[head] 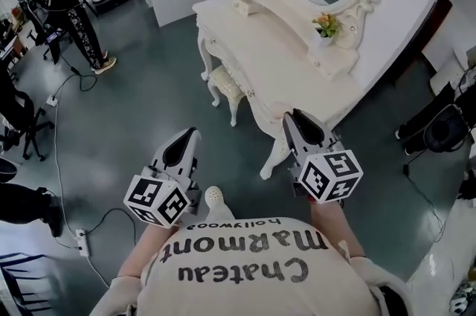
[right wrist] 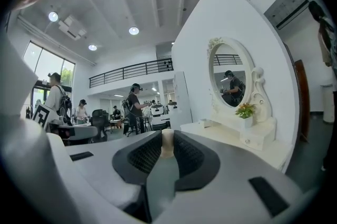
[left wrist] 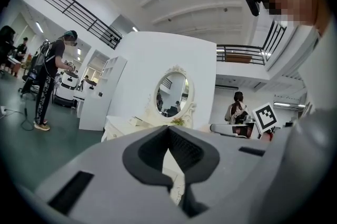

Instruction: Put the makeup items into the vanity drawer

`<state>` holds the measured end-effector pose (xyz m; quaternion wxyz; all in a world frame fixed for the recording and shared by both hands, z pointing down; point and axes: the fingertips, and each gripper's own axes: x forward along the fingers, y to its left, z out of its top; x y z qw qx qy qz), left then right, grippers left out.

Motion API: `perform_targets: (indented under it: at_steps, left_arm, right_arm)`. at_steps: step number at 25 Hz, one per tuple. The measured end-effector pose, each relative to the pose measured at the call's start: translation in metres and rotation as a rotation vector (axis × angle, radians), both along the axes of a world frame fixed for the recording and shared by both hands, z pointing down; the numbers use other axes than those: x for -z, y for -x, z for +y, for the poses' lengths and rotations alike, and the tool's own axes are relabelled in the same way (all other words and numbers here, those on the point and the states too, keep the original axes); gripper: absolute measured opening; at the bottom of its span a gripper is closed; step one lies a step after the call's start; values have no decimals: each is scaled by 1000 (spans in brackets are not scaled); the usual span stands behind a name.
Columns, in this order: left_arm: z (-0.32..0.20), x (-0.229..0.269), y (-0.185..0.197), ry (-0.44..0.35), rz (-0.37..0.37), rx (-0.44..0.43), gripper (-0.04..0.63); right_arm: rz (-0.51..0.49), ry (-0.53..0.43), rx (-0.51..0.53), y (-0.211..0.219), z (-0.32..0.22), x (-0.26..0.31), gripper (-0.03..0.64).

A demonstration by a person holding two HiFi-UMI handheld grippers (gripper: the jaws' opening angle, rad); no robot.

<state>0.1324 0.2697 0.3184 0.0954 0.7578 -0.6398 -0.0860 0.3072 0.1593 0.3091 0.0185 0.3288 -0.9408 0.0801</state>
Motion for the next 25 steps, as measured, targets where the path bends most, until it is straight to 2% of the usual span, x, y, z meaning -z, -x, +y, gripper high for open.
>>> perform_targets:
  at_steps: [5, 25]
  left_arm:
    - [-33, -2, 27, 8, 24, -5, 8]
    - [-156, 33, 150, -28, 16, -30, 8]
  right_arm:
    - [11, 6, -7, 25, -29, 0, 87]
    - [-2, -18, -50, 140, -150, 33, 87]
